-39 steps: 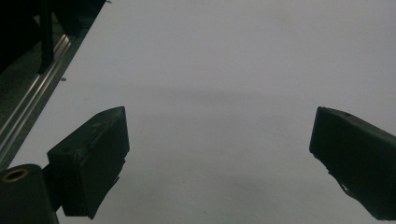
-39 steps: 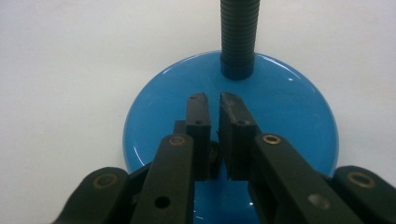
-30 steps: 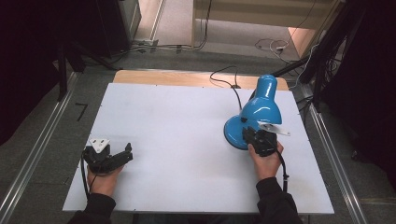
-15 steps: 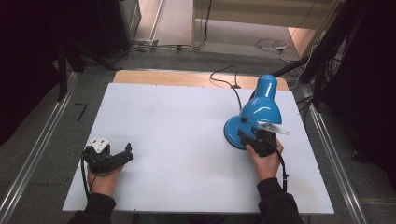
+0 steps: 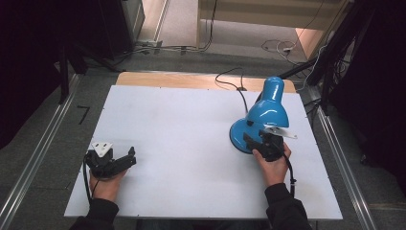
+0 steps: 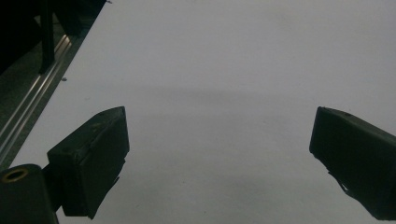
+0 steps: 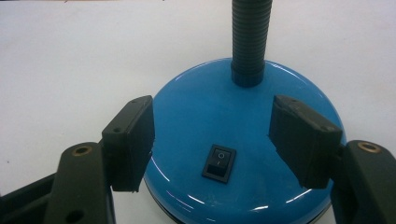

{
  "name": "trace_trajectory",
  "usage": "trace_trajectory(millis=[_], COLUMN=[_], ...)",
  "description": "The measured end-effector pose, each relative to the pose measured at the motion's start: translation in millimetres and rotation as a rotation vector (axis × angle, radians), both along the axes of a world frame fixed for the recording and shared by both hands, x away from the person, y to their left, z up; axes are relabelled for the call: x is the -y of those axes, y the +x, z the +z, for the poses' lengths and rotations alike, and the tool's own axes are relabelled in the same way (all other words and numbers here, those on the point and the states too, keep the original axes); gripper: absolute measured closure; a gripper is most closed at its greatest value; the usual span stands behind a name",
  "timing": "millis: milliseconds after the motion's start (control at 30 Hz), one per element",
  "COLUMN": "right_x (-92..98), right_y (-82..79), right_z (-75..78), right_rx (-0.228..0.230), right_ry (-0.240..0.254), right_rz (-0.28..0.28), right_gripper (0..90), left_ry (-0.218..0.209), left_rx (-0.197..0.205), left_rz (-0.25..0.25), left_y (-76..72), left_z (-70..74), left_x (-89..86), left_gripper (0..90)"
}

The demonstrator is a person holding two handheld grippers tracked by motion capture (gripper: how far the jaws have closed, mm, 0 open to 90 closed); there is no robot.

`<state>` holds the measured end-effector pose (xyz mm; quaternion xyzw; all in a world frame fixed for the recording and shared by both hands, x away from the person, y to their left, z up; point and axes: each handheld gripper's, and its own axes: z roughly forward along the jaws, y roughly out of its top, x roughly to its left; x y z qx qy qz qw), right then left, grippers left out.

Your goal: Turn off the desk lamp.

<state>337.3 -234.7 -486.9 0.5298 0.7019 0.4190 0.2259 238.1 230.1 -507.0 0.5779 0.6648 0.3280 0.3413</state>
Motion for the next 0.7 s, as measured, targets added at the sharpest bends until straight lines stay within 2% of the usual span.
trace_trajectory(millis=[333,700], right_x=[4.1,12.1], right_y=[-4.0,-11.1], right_z=[0.2,0.8], right_rx=[0.006,0.008], right_ry=[-0.031,-0.029], right_rz=[0.008,0.003], right_gripper=[26.9,27.0], left_ry=[0.001,0.005], left_rx=[0.001,0.0], left_rz=[-0.002,-0.005], left_y=[0.1,0.0], left_z=[0.1,0.4], left_x=[0.3,0.7], left_gripper=[5.6,5.6])
